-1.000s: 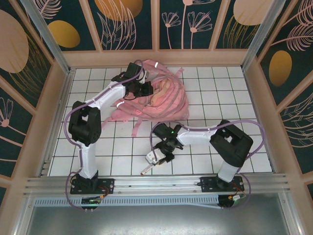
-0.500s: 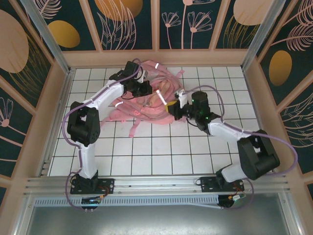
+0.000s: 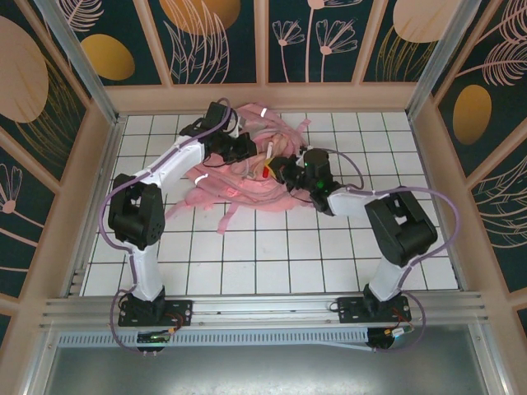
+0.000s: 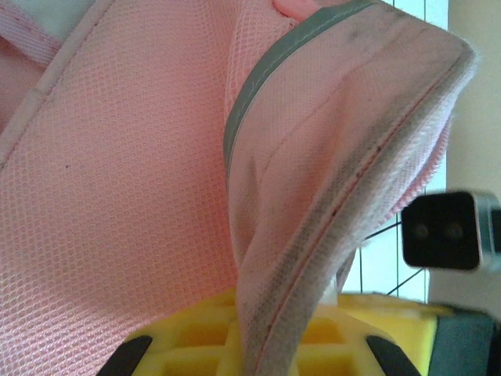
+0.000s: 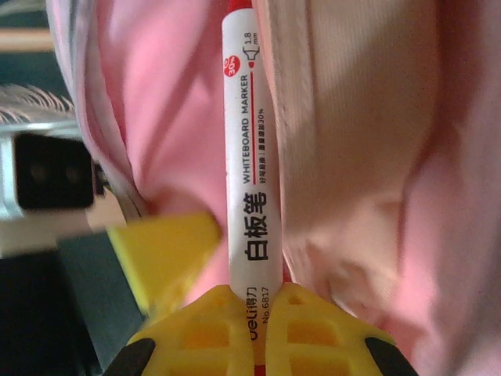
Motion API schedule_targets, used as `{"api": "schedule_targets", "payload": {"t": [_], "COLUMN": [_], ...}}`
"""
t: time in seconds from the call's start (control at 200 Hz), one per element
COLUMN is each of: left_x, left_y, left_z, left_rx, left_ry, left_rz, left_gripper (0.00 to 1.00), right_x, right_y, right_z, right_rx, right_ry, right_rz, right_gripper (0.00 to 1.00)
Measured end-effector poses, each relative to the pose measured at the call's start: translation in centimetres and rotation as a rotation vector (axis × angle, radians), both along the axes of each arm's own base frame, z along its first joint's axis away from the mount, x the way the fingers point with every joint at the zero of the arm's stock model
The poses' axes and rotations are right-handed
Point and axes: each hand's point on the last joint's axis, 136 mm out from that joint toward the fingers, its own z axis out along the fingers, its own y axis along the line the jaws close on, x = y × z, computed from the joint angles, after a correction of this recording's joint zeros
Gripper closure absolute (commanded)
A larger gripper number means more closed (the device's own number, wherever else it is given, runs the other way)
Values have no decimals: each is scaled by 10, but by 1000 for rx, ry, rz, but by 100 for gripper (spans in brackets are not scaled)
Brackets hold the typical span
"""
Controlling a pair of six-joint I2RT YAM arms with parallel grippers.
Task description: Pack the student bag
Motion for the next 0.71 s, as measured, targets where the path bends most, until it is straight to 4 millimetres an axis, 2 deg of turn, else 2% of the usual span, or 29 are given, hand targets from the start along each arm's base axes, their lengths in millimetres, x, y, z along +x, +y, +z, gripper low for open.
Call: {"api": "schedule_targets", "payload": {"t": [0.15, 0.255, 0.37, 0.45, 0.54, 0.705], "left_x": [-3, 3, 8, 9, 8, 4], "left_y": [-7, -5, -2, -1, -4, -12], "left_z": [0, 1, 3, 5, 5, 7], "left_rx": [8, 24, 39, 53, 63, 71], "left_ry": [-15, -39, -63, -68, -61, -54], "left_rz": [-15, 0, 16, 23, 18, 3], "left_gripper": [100, 100, 100, 100, 100, 100], "right_x": [26, 41, 55, 56, 53, 40], "right_y": [2, 6, 14, 13, 7, -24], "right_z": [-10, -17, -21, -22, -24, -9], "right_rx": [48, 18, -65, -115, -180, -307], "right_ry": [88, 124, 126, 116, 95, 33], "right_rz": [-105, -146, -168, -176, -171, -159], "right_gripper": [100, 83, 71, 63, 60, 58]}}
